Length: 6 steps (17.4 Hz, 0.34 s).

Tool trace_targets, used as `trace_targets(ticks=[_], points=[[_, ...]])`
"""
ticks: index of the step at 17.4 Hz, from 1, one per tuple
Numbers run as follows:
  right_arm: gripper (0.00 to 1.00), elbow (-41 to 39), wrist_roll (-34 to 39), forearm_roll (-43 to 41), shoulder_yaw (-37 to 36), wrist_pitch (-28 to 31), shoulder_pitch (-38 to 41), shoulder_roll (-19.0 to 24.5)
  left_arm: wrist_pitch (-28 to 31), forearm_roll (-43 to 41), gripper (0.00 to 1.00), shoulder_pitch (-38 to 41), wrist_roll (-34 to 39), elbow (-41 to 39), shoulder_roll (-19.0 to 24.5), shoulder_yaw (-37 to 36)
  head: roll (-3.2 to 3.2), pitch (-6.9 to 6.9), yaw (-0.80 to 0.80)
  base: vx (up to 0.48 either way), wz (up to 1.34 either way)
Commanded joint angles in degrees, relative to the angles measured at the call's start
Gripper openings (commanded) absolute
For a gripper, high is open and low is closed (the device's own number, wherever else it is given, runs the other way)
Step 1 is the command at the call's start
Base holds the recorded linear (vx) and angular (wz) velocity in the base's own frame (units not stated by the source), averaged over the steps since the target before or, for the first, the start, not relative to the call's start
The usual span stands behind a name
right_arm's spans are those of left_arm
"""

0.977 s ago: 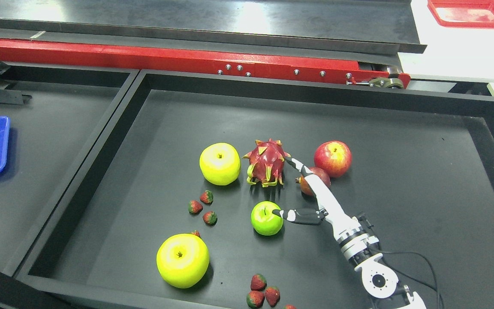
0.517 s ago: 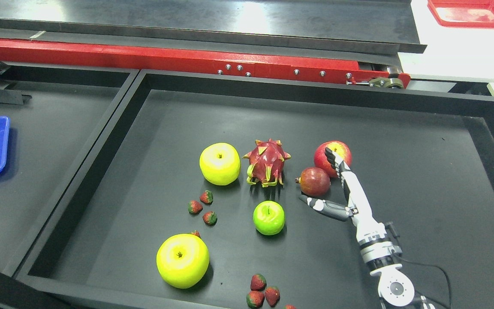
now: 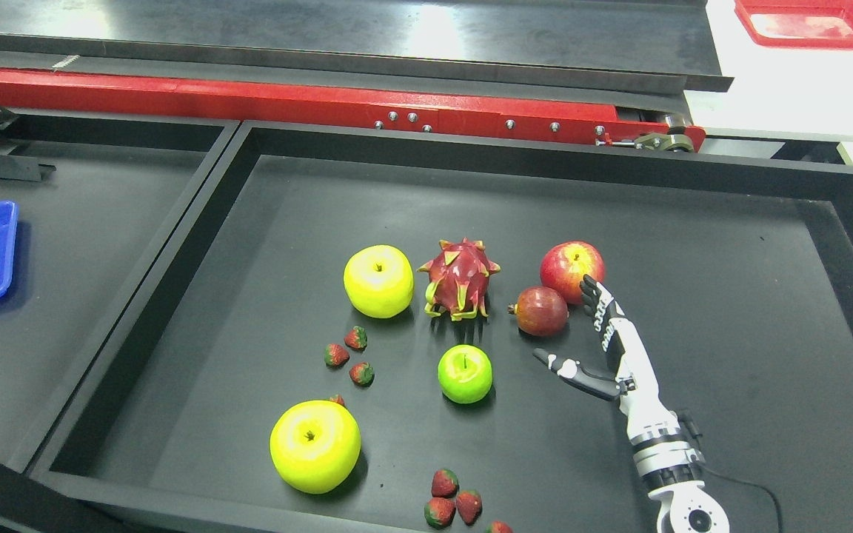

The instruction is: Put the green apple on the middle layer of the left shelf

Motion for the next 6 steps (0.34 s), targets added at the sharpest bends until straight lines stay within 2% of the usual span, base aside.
trace_targets(ticks=[1, 6], points=[[1.0, 0.05, 0.01, -1.44, 0.41, 0.15, 0.49, -1.0, 0.04, -0.01, 1.0, 0.0, -0.01, -0.01, 1.0, 0.0, 0.0, 0.0, 0.0, -0.018, 0.0], [1.0, 0.05, 0.01, -1.44, 0.41, 0.15, 0.49, -1.0, -0.05, -0.01, 1.0, 0.0, -0.01, -0.01, 1.0, 0.0, 0.0, 0.0, 0.0, -0.008, 0.0]])
